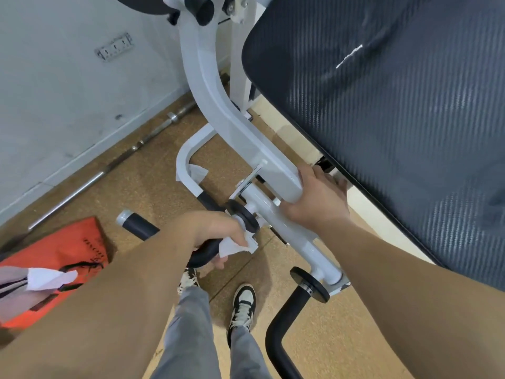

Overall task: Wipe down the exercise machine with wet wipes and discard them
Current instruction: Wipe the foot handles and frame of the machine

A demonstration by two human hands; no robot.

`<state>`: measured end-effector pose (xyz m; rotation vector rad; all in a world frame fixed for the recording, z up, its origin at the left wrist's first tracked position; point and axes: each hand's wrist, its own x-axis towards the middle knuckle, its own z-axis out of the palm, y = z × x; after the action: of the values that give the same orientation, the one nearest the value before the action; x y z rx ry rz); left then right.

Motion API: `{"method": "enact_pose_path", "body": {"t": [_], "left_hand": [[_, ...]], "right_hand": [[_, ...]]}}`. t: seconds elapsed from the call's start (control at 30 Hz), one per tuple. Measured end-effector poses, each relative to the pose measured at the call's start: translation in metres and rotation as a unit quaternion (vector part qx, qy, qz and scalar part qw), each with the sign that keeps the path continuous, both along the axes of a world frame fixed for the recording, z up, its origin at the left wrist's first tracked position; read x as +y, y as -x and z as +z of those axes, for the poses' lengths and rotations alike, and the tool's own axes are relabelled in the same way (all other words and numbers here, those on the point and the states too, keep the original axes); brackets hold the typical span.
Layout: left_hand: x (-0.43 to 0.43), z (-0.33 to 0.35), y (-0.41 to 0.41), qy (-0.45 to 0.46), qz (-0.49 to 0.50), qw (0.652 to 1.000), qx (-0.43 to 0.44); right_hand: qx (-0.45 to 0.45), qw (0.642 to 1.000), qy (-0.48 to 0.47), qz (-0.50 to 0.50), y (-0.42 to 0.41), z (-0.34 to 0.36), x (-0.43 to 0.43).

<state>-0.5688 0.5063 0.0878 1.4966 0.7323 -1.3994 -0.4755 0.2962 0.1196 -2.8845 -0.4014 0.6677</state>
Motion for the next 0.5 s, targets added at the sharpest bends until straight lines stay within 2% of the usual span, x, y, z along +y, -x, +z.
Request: {"method": "enact_pose_path", "body": {"t": [0.03, 0.1, 0.13, 0.2, 0.23, 0.27, 0.33, 0.37, 0.43, 0.47, 0.5], "left_hand": [[-0.002, -0.001, -0.001, -0.009, -0.001, 1.0, 0.003], [-0.015, -0.009, 0.003, -0.107, -0.05, 0.989, -0.089], [-0.023, -0.011, 0.011, -0.186, -0.109, 0.964, -0.155], [-0.036, -0.006, 0.039, -0.36, -0.256, 0.859, -0.259], [-0.042, -0.003, 0.051, -0.402, -0.286, 0.82, -0.291], [-0.044, 0.0, 0.058, -0.408, -0.286, 0.809, -0.311], [-0.04, 0.003, 0.055, -0.384, -0.267, 0.827, -0.314], [-0.036, 0.0, 0.048, -0.353, -0.229, 0.857, -0.296], [-0.022, -0.001, 0.029, -0.221, -0.07, 0.954, -0.192], [-0.015, 0.0, 0.021, -0.137, 0.016, 0.983, -0.119], [-0.01, 0.003, 0.015, -0.055, 0.075, 0.994, -0.049]], "right_hand": [[-0.003, 1.0, 0.004, 0.002, 0.0, 0.0, 0.001], [-0.004, 1.0, 0.011, 0.005, 0.0, 0.0, 0.001], [0.001, 1.0, 0.016, 0.006, -0.001, 0.001, 0.001], [0.006, 1.0, 0.02, 0.007, 0.0, 0.004, 0.003], [0.004, 1.0, 0.018, 0.007, 0.0, 0.004, 0.003], [0.001, 1.0, 0.014, 0.005, 0.001, 0.004, 0.003], [-0.006, 1.0, 0.008, 0.002, 0.002, 0.002, 0.003], [-0.008, 1.0, 0.007, 0.003, 0.002, 0.002, 0.003], [-0.009, 1.0, 0.01, 0.002, 0.002, 0.001, 0.003], [-0.011, 1.0, 0.013, 0.002, 0.002, 0.001, 0.003], [-0.012, 1.0, 0.015, 0.003, 0.002, 0.001, 0.003]]}}
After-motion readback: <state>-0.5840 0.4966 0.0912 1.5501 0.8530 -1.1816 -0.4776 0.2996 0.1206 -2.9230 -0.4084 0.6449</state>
